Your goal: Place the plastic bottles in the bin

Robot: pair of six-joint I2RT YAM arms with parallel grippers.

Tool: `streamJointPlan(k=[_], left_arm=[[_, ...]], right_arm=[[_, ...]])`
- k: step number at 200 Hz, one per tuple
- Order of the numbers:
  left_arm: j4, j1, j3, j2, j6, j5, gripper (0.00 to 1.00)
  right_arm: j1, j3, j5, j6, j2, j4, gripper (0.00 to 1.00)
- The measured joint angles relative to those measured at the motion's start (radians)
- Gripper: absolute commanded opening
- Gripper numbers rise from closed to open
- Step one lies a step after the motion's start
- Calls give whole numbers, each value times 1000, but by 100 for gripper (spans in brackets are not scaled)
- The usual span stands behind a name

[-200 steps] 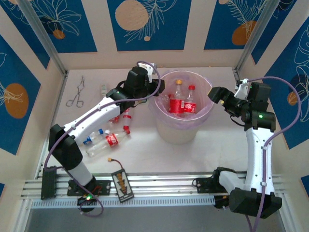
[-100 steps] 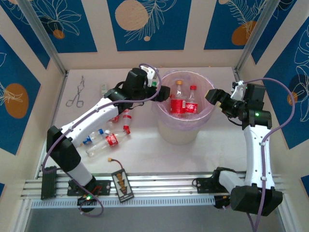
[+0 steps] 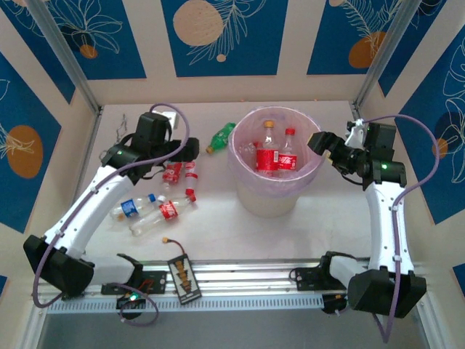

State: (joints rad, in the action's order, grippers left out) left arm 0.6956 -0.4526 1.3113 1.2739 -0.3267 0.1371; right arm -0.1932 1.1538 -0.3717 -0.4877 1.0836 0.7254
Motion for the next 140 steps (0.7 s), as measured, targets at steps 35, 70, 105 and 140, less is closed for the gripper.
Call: streamJointPlan(k=[35, 70, 105, 140], left_arm=[[31, 92, -61, 20, 25, 26, 100], [-2, 132, -61, 153, 79, 25, 93], [-31, 148, -61, 320, 117, 5, 80], [-57, 163, -61, 397, 128, -17, 80]], right_arm=[[2, 0, 0, 7, 6, -1, 95], [3, 0, -3, 9, 3, 0, 95], [2, 8, -13, 26, -26, 28, 95], [-6, 55, -24, 53, -50, 62, 95]])
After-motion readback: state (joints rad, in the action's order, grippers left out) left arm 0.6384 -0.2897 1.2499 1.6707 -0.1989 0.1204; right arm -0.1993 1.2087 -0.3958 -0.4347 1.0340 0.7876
